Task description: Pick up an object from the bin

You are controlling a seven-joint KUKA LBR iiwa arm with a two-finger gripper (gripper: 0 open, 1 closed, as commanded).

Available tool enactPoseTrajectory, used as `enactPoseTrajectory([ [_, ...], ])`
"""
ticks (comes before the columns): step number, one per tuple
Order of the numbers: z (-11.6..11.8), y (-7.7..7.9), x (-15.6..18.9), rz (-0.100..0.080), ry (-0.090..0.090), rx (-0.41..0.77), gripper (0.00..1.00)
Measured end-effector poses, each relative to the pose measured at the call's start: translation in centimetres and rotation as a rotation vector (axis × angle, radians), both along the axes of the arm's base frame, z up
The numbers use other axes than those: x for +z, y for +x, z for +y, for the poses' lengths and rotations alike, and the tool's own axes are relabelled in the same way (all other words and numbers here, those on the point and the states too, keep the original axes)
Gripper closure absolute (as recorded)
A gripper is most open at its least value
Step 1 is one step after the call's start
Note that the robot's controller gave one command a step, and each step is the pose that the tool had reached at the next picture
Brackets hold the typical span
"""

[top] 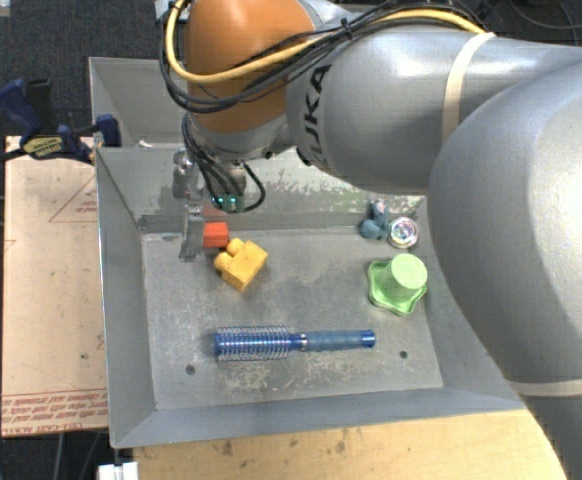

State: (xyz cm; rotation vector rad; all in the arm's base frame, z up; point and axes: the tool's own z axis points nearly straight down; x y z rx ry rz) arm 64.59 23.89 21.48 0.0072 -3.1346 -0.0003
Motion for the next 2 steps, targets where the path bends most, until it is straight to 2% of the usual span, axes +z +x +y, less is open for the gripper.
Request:
enactPoseTrajectory([
  [1,-5.5,0.5,-8.7,-0.001,-0.003,0.081,0.0],
  [2,-8.8,-1.6,-12.4,-0.005,0.002,0.508,0.0],
])
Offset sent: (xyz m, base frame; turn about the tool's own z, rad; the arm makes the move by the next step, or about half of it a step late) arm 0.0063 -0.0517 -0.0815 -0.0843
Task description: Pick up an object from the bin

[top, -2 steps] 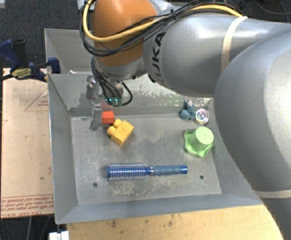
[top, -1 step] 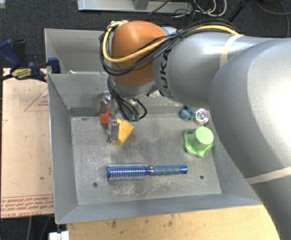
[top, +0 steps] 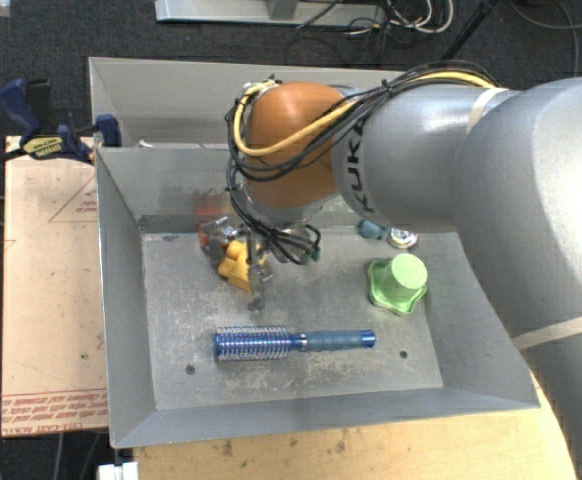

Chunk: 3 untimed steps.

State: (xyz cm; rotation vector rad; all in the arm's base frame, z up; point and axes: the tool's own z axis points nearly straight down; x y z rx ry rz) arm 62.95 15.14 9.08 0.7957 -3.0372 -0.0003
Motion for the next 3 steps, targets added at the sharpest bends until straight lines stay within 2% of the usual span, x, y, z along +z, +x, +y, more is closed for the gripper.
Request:
enactPoseTrajectory([
  [1,-1.9,2.0,-2.3,0.01,0.002,0.196,0.0],
  [2,-1.9,2.3,-2.0,-0.004,0.003,0.191,1.0],
  [3,-3.7,1.3,12.9,-0.014,0.003,0.151,1.0],
])
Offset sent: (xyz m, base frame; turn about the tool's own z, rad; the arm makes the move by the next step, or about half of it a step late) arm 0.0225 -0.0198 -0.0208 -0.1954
